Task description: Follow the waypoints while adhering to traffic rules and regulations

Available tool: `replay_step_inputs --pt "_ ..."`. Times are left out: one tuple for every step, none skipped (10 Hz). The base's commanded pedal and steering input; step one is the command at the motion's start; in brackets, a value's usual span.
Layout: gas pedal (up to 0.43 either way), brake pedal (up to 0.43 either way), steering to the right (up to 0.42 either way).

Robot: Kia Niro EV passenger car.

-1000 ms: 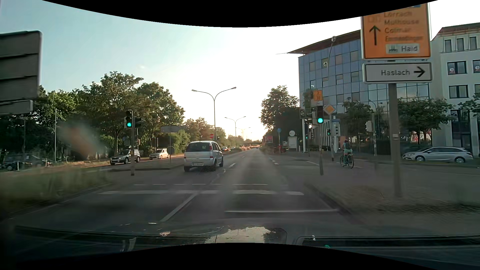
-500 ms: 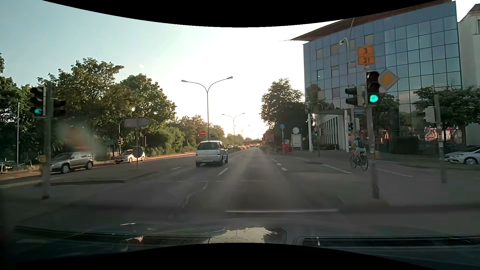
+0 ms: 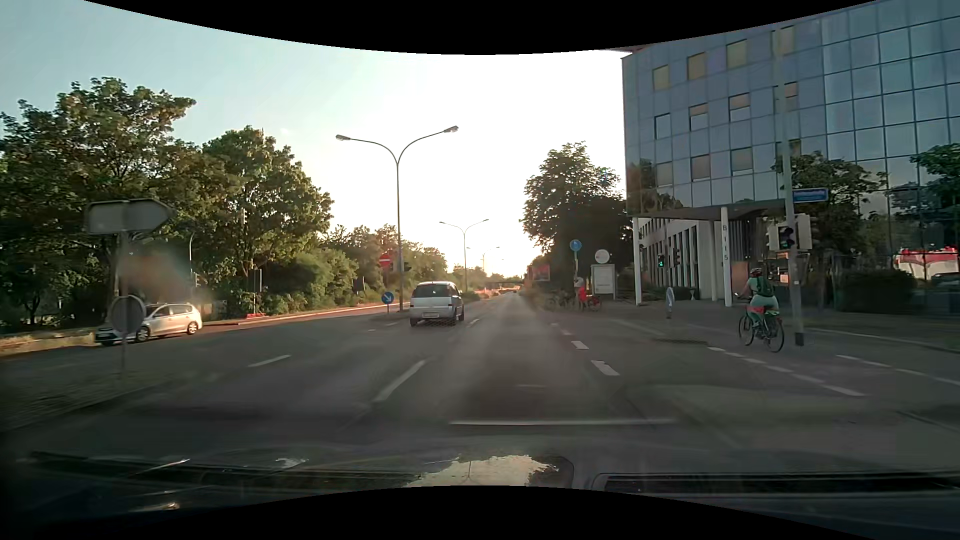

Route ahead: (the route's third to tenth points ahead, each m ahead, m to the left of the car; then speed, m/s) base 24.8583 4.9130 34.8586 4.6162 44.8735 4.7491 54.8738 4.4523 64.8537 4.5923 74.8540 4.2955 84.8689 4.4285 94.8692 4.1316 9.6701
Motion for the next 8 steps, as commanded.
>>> replay_step_inputs --pt "0.098 0.0 0.001" --pt "0.098 0.0 0.0" --pt "0.098 0.0 0.001" --pt "0.11 0.0 0.001" --pt "0.118 0.0 0.0" --pt "0.118 0.0 0.0" --pt "0.118 0.0 0.0" --pt "0.13 0.0 0.0"
